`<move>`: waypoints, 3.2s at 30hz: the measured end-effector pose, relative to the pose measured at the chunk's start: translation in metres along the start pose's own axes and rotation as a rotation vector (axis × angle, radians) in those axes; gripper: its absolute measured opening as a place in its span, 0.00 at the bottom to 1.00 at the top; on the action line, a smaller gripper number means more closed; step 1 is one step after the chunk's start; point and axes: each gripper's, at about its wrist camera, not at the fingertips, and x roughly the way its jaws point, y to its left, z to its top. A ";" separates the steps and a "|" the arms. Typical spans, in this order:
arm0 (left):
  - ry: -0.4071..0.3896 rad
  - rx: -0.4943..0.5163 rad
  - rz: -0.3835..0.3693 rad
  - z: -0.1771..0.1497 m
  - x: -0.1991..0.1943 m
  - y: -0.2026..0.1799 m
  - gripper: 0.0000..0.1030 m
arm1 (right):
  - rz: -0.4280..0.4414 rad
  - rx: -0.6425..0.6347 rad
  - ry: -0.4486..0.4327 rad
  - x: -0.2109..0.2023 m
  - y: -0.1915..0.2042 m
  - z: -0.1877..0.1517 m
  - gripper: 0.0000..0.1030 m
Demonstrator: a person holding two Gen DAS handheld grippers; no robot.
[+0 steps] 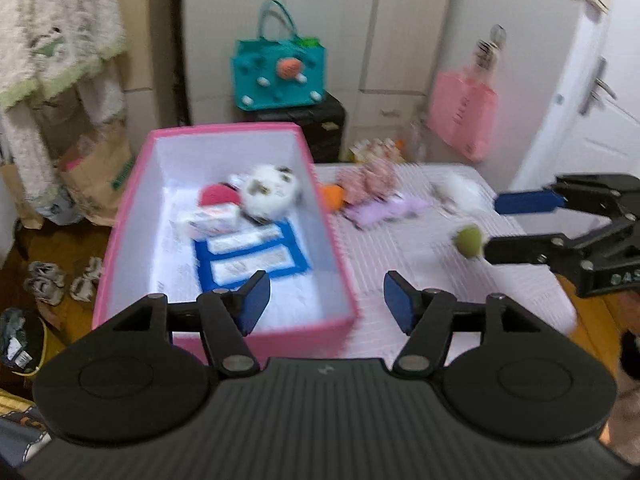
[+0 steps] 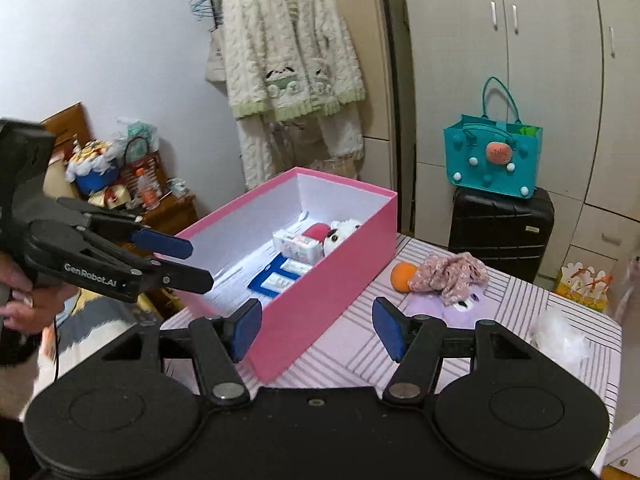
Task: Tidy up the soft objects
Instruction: 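Open both grippers to drop the wipes pack into the box, then grasp the green sponge with the left gripper while the right gripper grasps the white mesh pouf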
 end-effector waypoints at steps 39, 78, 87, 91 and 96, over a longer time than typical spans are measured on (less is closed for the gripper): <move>0.041 0.238 -0.206 -0.011 0.134 -0.137 0.80 | -0.120 0.103 -0.100 -0.020 -0.129 -0.106 0.85; -0.101 0.193 -0.182 0.001 0.243 -0.179 0.70 | -0.151 0.163 -0.031 0.104 -0.266 -0.088 0.90; -0.043 0.195 -0.193 -0.005 0.254 -0.184 0.38 | -0.124 0.223 -0.034 0.103 -0.270 -0.092 0.64; -0.049 0.171 -0.183 -0.006 0.250 -0.184 0.37 | -0.115 0.205 -0.028 0.101 -0.263 -0.093 0.32; -0.073 0.150 -0.196 -0.007 0.238 -0.179 0.37 | -0.143 0.182 -0.028 0.091 -0.250 -0.095 0.26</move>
